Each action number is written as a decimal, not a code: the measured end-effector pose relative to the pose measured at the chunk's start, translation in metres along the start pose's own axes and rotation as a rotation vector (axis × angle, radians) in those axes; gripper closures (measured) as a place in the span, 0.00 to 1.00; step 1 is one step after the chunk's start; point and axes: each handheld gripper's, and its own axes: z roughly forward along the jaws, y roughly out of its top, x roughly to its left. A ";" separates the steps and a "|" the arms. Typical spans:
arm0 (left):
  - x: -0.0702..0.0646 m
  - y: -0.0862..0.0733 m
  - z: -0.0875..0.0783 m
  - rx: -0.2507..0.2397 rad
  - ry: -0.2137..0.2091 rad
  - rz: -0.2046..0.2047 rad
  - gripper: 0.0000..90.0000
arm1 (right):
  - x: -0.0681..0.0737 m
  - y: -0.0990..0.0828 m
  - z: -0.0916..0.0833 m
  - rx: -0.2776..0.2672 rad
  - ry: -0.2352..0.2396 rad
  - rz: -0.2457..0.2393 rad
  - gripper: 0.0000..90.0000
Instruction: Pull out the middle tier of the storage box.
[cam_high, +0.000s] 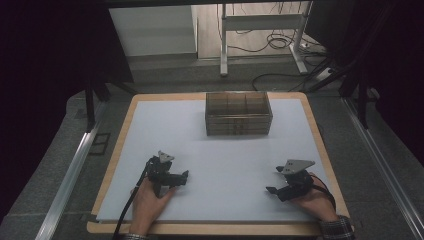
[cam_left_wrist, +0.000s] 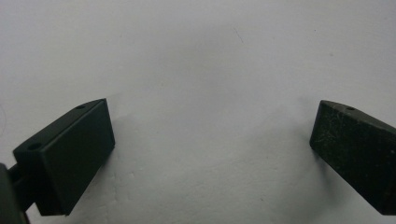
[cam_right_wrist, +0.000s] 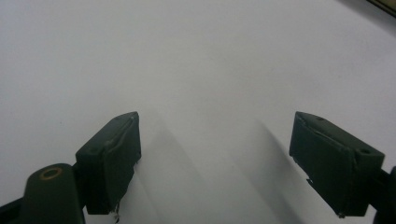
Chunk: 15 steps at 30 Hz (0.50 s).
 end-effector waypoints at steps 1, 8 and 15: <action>0.000 0.000 0.000 0.000 0.000 0.000 0.00 | 0.000 0.000 0.000 0.000 -0.002 -0.001 0.19; 0.000 0.000 0.000 -0.001 -0.001 -0.001 0.00 | -0.001 0.005 -0.002 -0.002 -0.014 0.002 0.21; 0.000 0.000 0.000 -0.001 -0.001 0.000 0.00 | 0.001 0.012 -0.001 0.012 -0.053 -0.023 0.27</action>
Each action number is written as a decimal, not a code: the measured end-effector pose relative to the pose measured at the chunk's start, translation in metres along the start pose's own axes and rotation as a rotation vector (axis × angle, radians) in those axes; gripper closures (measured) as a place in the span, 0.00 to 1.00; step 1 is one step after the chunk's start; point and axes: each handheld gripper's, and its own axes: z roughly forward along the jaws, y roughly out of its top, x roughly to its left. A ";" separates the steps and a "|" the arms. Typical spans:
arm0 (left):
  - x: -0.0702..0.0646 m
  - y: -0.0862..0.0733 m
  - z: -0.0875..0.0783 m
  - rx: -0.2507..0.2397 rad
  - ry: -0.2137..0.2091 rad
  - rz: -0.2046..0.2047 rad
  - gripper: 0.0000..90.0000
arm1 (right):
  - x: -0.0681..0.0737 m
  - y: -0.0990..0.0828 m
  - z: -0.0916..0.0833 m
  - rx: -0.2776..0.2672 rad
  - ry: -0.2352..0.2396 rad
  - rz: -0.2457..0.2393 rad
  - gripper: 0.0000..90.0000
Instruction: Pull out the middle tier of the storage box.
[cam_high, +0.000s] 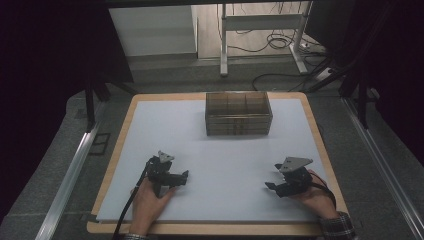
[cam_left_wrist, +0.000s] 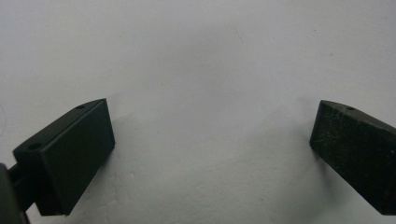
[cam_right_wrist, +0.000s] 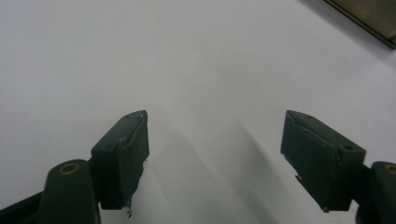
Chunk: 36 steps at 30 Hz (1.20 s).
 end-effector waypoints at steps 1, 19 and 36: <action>0.000 0.000 0.000 0.000 0.000 0.000 0.00 | 0.000 0.001 0.000 0.002 -0.005 -0.006 0.27; 0.000 0.000 0.000 0.001 0.001 0.000 0.00 | 0.000 0.014 0.004 0.032 -0.073 -0.109 0.34; 0.000 0.000 0.000 0.001 0.001 0.000 0.00 | 0.000 0.026 0.013 0.027 -0.115 -0.163 0.35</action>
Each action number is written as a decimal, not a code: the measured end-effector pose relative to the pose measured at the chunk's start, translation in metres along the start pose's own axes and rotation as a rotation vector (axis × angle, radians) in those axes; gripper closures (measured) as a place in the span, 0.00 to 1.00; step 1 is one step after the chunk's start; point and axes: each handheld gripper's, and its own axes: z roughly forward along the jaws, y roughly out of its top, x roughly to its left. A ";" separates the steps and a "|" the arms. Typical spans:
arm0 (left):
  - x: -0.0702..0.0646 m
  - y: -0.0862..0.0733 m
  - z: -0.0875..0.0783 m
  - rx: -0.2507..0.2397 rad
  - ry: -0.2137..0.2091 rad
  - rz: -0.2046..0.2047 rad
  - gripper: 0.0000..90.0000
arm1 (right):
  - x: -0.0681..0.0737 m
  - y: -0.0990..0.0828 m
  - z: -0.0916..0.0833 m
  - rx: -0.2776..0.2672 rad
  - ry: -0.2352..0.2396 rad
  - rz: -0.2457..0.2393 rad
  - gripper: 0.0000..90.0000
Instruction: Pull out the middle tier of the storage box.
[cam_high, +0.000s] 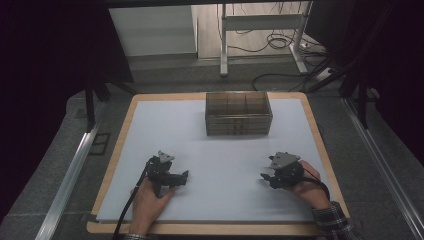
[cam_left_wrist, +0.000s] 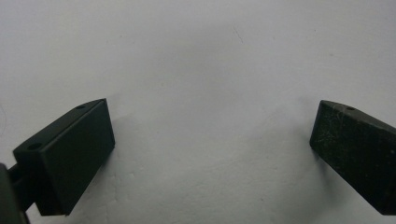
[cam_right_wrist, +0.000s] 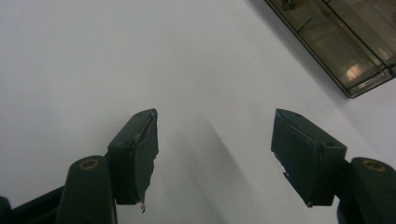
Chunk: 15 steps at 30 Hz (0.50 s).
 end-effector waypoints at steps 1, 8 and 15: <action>0.000 0.000 0.000 0.000 0.000 0.000 0.00 | 0.000 0.001 0.001 0.001 -0.006 -0.006 0.35; 0.000 0.000 0.000 0.000 0.000 0.000 0.00 | 0.000 0.005 0.006 0.011 -0.061 -0.062 0.35; 0.000 0.000 0.000 0.000 0.000 0.000 0.00 | 0.001 0.010 0.011 0.017 -0.096 -0.104 0.35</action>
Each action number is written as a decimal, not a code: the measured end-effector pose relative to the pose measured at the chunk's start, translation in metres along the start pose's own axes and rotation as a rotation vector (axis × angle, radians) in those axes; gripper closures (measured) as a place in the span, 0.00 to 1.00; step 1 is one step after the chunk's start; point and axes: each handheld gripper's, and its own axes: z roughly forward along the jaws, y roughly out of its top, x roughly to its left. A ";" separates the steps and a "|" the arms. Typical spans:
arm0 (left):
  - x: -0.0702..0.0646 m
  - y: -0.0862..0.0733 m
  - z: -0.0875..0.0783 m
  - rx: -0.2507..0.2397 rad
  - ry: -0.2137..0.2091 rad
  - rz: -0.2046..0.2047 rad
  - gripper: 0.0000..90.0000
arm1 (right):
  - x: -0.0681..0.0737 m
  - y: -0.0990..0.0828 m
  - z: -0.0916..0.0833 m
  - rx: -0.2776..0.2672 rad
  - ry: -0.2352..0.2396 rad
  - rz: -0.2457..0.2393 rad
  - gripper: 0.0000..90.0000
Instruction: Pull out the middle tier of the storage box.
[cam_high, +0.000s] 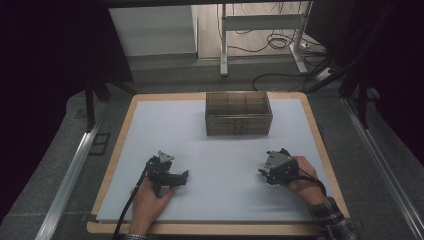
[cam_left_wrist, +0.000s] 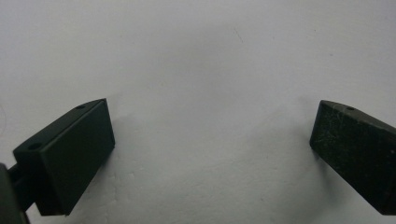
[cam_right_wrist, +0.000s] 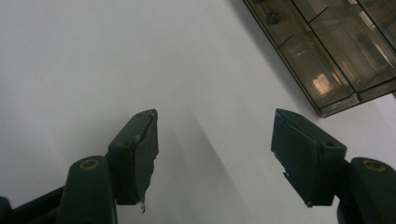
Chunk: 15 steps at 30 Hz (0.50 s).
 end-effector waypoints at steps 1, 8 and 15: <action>0.000 0.000 0.000 0.000 0.000 0.000 0.00 | 0.000 0.001 0.001 0.003 -0.006 -0.003 0.35; 0.000 0.000 0.000 0.000 0.000 0.000 0.00 | -0.003 0.004 0.005 0.000 -0.038 -0.023 0.38; 0.000 0.000 0.000 0.000 0.000 0.000 0.00 | -0.005 0.011 0.009 -0.008 -0.072 -0.047 0.41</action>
